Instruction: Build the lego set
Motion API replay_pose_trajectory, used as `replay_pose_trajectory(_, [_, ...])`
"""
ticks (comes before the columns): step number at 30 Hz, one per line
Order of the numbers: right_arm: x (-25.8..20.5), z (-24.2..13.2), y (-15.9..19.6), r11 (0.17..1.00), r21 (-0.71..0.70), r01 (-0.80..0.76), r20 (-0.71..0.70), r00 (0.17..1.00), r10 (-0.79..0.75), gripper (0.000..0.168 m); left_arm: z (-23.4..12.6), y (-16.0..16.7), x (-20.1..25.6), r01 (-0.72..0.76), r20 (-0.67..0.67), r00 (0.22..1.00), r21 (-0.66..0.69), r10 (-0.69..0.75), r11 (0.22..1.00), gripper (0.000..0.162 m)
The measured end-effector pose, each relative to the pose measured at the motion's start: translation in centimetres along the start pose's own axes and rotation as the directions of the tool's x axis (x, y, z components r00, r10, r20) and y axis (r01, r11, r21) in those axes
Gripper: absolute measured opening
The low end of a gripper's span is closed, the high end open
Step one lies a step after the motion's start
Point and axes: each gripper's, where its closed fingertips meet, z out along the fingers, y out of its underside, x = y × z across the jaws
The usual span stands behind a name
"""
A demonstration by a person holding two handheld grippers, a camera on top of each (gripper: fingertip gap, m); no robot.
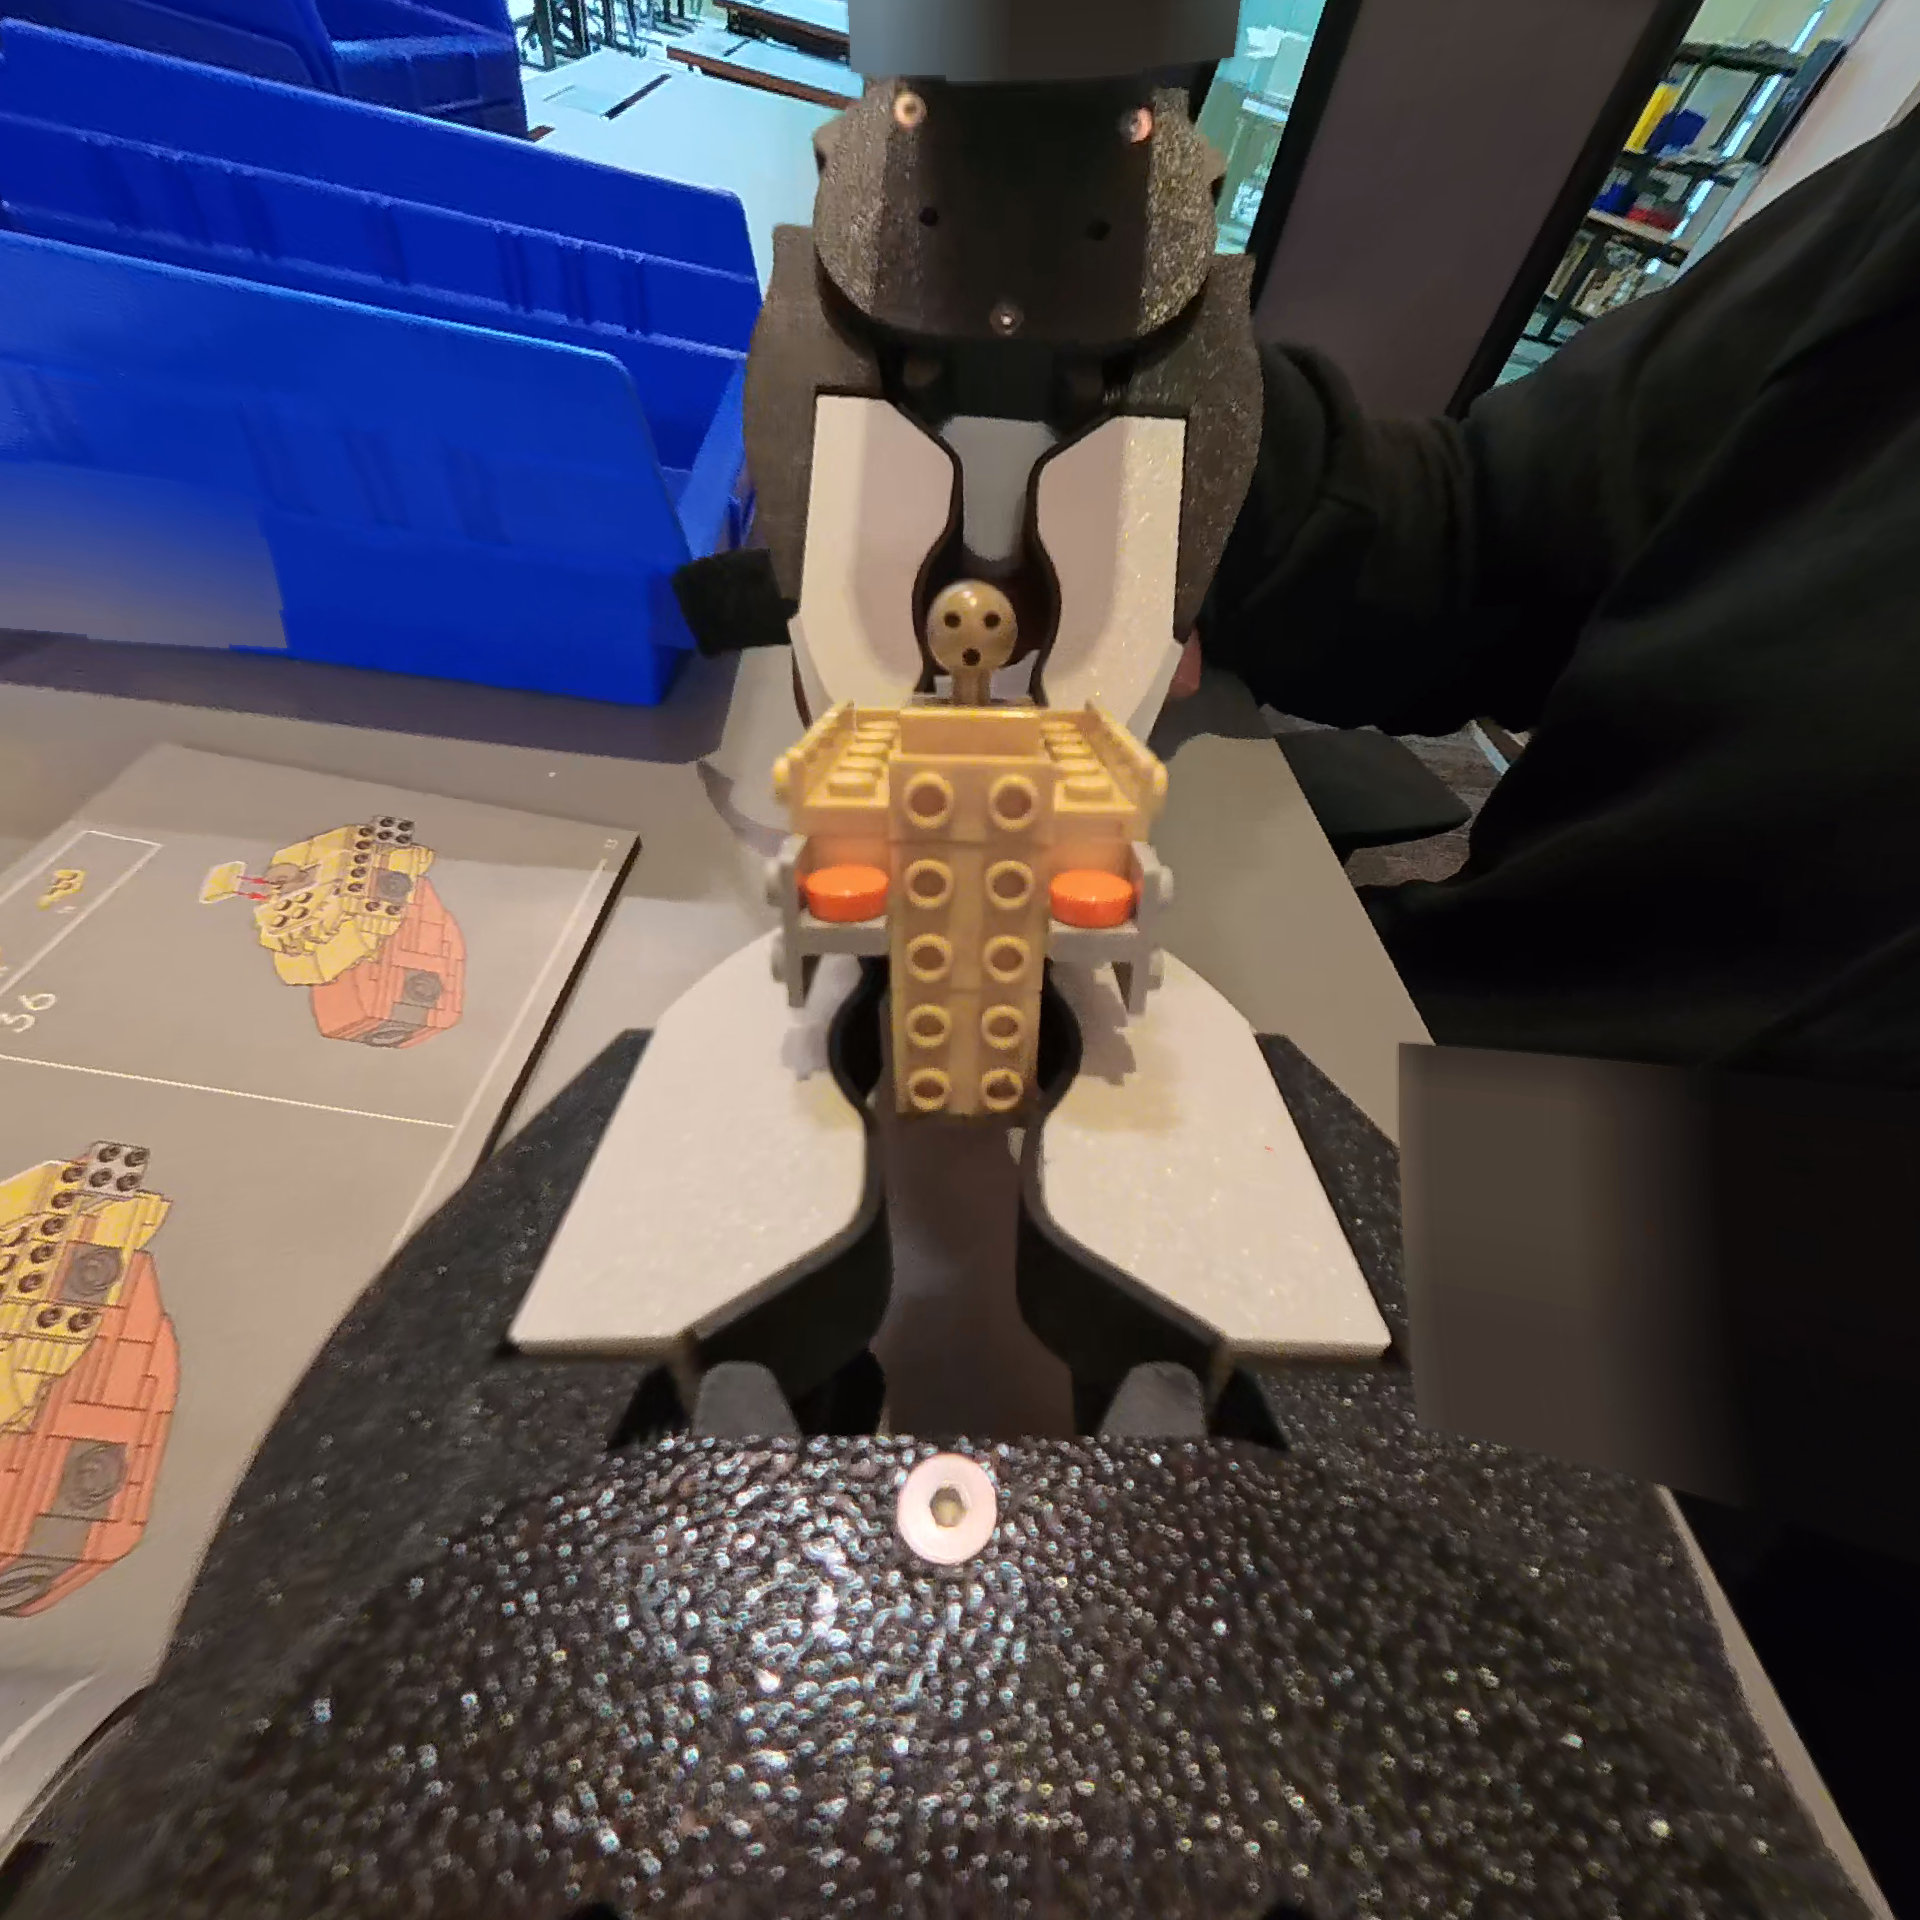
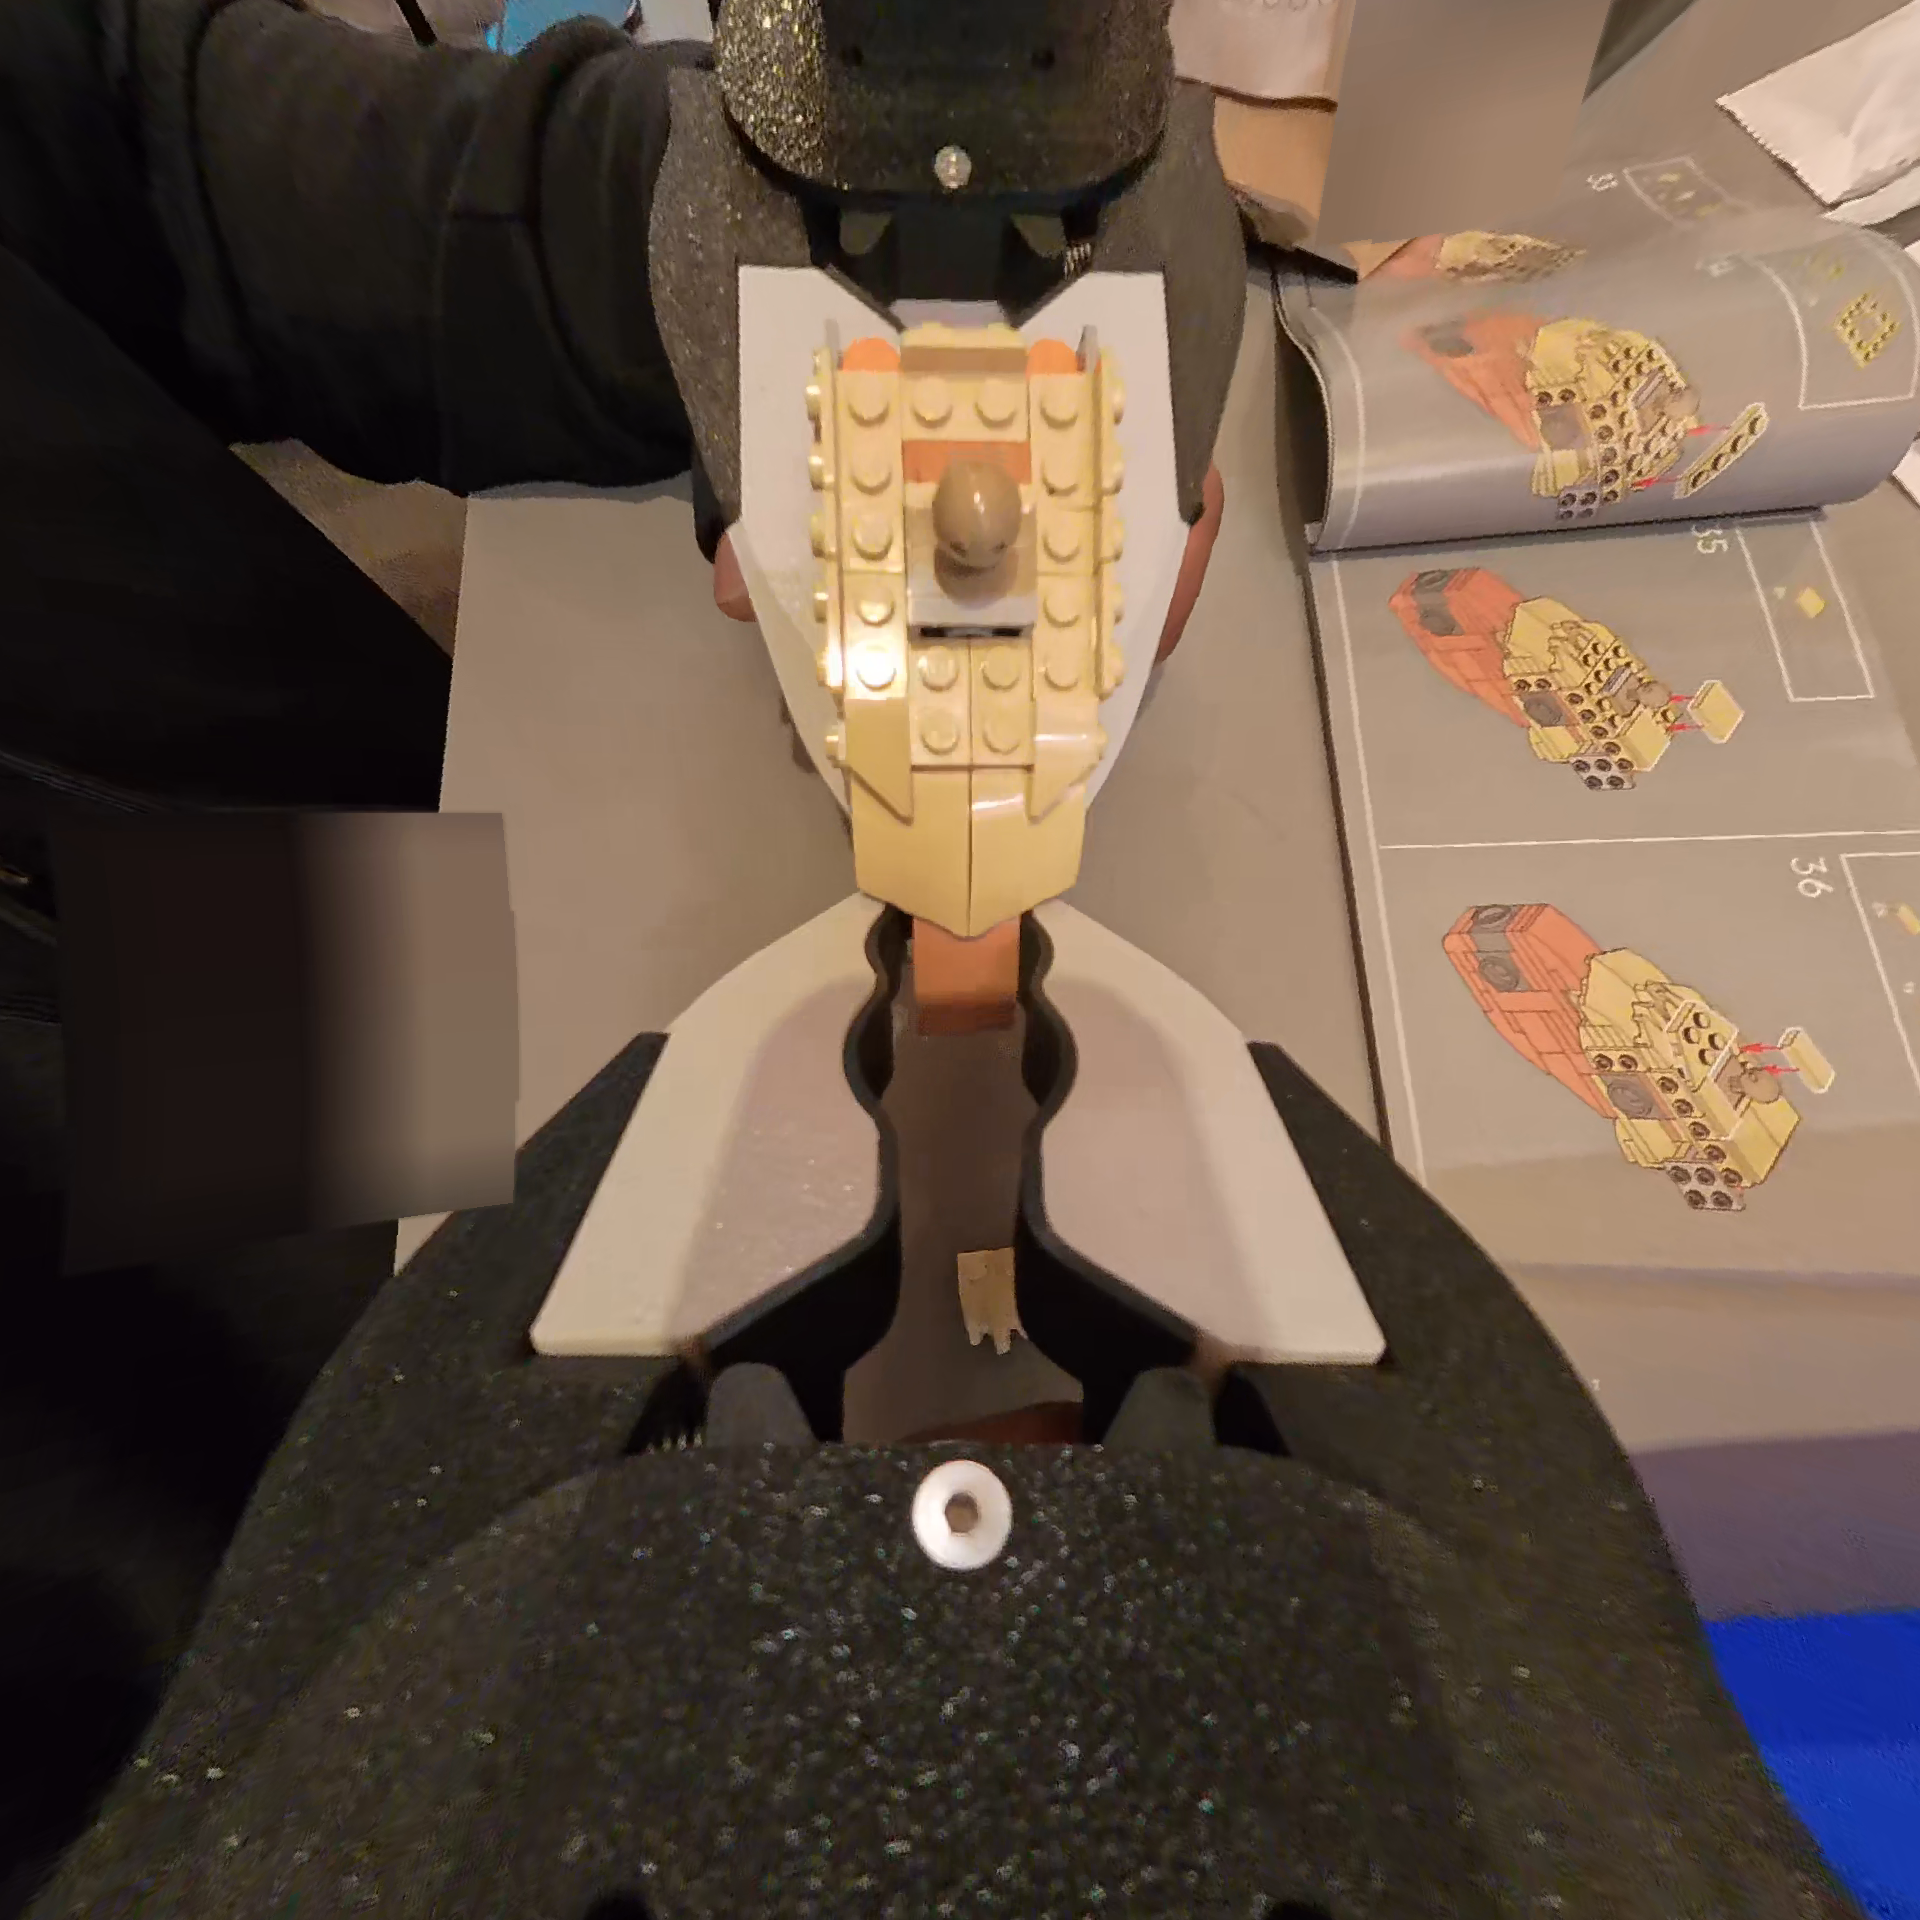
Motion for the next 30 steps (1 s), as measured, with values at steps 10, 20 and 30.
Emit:
replay_pose_trajectory(10, [0.7,-2.1,-1.2,0.993,0.02,0.116,-0.077,0.99,-0.114,0.025,-1.1,-1.0,-0.3,-0.011,0.014,1.0,0.085,0.01,0.996,0.018])
replay_pose_trajectory(20, [1.0,-3.8,6.4,0.974,-0.206,0.097,-0.174,0.975,-0.135,0.022,-2.4,-2.3,-1.4,-0.087,0.087,0.994,0.193,0.071,0.977,0.018])
replay_pose_trajectory(30, [1.3,-1.9,8.7,0.934,-0.343,0.102,-0.204,0.962,-0.18,0.022,-2.4,-2.3,-0.7,-0.13,0.063,0.991,0.196,0.119,0.972,0.018])
